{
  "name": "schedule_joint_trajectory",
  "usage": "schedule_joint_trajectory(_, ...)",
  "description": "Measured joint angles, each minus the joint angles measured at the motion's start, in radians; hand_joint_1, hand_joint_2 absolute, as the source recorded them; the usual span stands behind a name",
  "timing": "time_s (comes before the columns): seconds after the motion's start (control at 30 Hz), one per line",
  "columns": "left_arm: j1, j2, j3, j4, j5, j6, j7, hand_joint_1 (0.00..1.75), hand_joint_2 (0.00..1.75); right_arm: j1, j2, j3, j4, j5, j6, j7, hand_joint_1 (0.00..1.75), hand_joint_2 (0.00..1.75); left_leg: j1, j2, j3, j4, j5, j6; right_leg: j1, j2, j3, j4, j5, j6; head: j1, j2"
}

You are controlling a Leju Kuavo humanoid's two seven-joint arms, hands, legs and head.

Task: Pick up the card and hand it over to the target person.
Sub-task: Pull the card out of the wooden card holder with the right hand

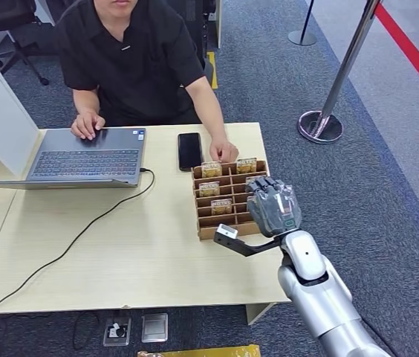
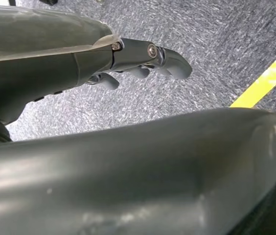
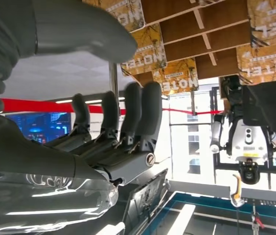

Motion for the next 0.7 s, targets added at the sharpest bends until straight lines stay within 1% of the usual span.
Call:
schedule_joint_trajectory(0.13,-0.002,0.002,0.001,0.0,-0.001,-0.001,0.0,0.0,0.0,0.0,0.008,-0.01,0.002,-0.006,-0.001,-0.001,0.92,1.75,0.0,0.0,0.0,0.001,0.0,0.0,0.0,0.0,0.0,0.001,0.0,0.0,0.0,0.0)
schedule_joint_trajectory(0.2,-0.001,0.003,0.001,0.001,-0.002,-0.003,0.002,0.0,0.0,0.0,0.014,-0.014,0.003,-0.011,-0.001,-0.004,0.96,1.75,0.0,0.0,-0.001,0.001,0.0,0.0,0.0,0.0,0.0,0.001,0.0,0.0,0.0,0.0)
schedule_joint_trajectory(0.43,0.0,0.005,-0.004,0.003,-0.008,-0.007,0.007,0.0,0.0,-0.004,0.035,-0.017,0.013,-0.01,0.006,-0.006,0.94,1.75,0.0,0.001,0.0,0.001,-0.001,0.0,0.0,0.001,-0.001,0.001,-0.001,0.0,0.0,0.0)
schedule_joint_trajectory(0.57,-0.004,0.003,-0.008,0.002,-0.011,-0.011,0.008,0.0,0.0,-0.009,0.039,-0.023,0.029,-0.011,0.009,-0.006,0.86,1.75,0.0,0.002,-0.001,0.0,0.001,0.0,0.0,0.001,-0.002,0.0,0.001,0.0,0.0,0.0)
schedule_joint_trajectory(0.7,-0.007,0.001,-0.011,0.002,-0.014,-0.012,0.007,0.0,0.0,-0.019,0.044,-0.034,0.048,-0.011,-0.001,-0.011,0.82,1.75,0.0,0.001,-0.001,0.0,0.0,0.0,0.0,0.001,-0.001,0.001,0.0,0.0,0.0,0.0)
